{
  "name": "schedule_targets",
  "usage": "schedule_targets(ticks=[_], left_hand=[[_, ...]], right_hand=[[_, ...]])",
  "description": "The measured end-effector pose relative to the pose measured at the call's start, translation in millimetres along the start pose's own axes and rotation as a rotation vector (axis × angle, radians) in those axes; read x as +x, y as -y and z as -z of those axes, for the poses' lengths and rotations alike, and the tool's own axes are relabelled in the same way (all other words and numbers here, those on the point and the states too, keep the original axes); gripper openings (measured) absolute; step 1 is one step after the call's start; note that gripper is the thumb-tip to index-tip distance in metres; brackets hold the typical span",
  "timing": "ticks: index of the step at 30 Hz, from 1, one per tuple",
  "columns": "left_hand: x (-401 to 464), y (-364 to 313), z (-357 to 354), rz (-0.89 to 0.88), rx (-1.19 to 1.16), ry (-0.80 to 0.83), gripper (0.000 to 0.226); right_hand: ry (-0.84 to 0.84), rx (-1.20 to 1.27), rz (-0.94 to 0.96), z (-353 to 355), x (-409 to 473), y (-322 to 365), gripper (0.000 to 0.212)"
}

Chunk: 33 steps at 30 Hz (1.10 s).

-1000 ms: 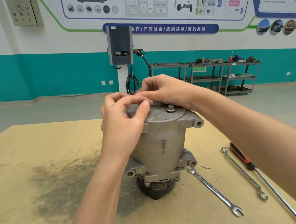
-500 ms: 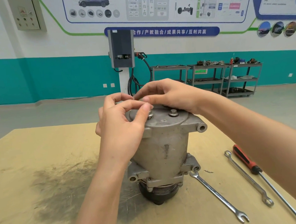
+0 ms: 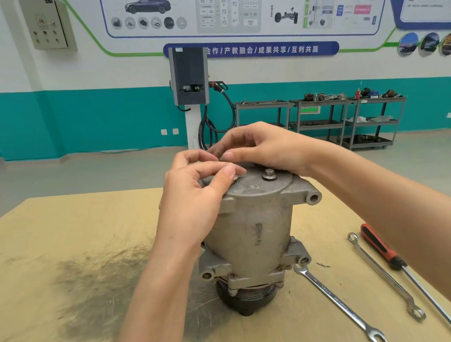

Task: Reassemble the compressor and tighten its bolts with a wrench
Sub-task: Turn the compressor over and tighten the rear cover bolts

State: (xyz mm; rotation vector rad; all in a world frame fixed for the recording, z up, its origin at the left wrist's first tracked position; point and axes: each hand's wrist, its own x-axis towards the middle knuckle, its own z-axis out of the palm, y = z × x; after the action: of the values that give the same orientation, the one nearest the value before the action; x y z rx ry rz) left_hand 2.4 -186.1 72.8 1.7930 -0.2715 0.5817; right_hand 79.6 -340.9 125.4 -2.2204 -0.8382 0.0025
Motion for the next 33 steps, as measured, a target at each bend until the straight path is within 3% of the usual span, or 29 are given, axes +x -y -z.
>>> schedule_targets(ticks=[3,6,10,15,18,21,25,31,33], left_hand=[[0.3,-1.1,-0.9,0.010,0.048,-0.010,0.026],[-1.8,-4.4,-1.6,0.014,0.115,-0.111,0.008],[-3.5,-5.4,-3.1,0.014,0.131,-0.150,0.016],[-0.7,-5.3,1.7,-0.015,0.102,-0.069,0.020],[0.2,-4.8,4.4,-0.041,0.120,-0.008,0.029],[-1.3,-6.5,2.8,-0.029,0.138,-0.073,0.010],[-3.0,-5.3,-1.8,-0.038,0.156,-0.152,0.015],[3.0,0.9,4.1,-0.028,0.058,-0.047,0.010],[3.1,0.9,5.1,-0.032,0.068,-0.034,0.016]], right_hand=[[-0.007,-0.019,-0.003,-1.5,1.7,0.5,0.010],[-0.025,-0.120,-0.015,-5.0,6.8,3.6,0.018],[-0.039,-0.084,-0.010,-4.5,6.4,2.0,0.015],[-0.008,-0.020,0.022,-0.2,-0.3,-0.7,0.014],[-0.021,-0.110,0.015,-2.8,3.8,3.1,0.012],[-0.033,-0.186,-0.003,-6.2,8.5,4.3,0.020],[-0.036,-0.049,-0.001,-2.9,3.8,0.1,0.016],[-0.001,0.001,-0.006,-0.2,3.0,-1.2,0.006],[-0.022,-0.073,0.003,-2.9,6.4,1.2,0.015]])
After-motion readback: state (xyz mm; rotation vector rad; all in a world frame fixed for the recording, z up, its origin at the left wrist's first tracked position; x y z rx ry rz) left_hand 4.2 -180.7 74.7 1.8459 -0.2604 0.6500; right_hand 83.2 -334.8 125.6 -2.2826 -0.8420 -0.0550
